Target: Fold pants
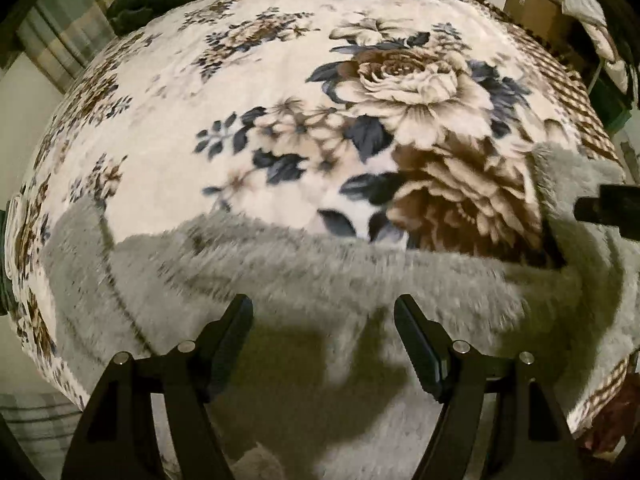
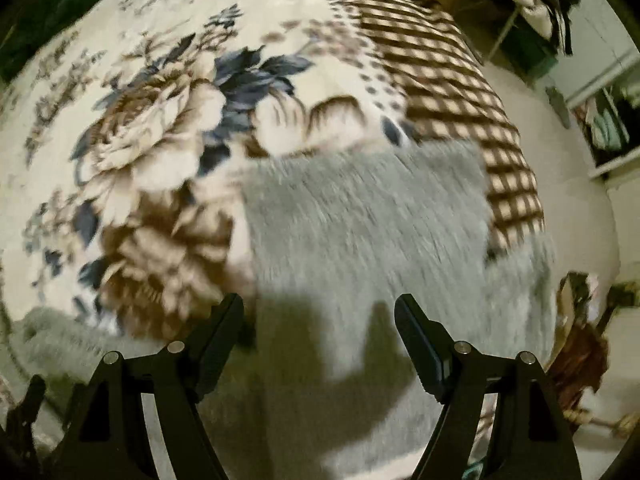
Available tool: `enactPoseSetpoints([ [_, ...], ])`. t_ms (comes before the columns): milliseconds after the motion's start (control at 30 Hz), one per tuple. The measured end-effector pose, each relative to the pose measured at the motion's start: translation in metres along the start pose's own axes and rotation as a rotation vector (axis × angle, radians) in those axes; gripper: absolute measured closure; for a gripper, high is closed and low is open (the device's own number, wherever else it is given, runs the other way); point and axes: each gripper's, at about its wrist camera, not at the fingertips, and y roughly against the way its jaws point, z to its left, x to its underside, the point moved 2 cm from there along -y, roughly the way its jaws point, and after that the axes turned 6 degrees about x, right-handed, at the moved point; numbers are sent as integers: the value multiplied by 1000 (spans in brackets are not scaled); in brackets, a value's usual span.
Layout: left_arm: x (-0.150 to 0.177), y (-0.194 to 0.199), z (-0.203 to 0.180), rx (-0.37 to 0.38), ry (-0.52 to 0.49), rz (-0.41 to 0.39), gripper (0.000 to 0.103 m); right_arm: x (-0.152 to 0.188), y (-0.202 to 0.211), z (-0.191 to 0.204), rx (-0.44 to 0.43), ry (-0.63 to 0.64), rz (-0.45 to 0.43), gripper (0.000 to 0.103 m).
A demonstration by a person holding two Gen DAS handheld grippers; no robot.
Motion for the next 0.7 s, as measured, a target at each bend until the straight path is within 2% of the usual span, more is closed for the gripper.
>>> enactPoseSetpoints([
  [167, -9, -9, -6, -15, 12, 14, 32, -20, -40, 17, 72, 47, 38, 24],
  [200, -9, -8, -7, -14, 17, 17, 32, -19, -47, 16, 77, 46, 47, 35],
  [233, -10, -8, -8, -11, 20, 20, 32, -19, -51, 12, 86, 44, 49, 62],
  [300, -9, -5, -13, -6, 13, 27, 32, -17, -52, -1, 89, 18, 38, 89],
  [433, -5, 10, -29, 25, -17, 10, 32, 2, -27, -62, 9, -162, -36, 90],
  [500, -1, 18, -42, 49, -37, 4, 32, 23, -15, -110, -42, -308, -48, 90],
  [600, 7, 24, -66, 76, -70, 9, 32, 55, -10, -173, -64, -492, -52, 90],
  [700, 18, 24, -90, 97, -101, 28, 32, 98, -24, -238, -49, -681, -27, 90],
])
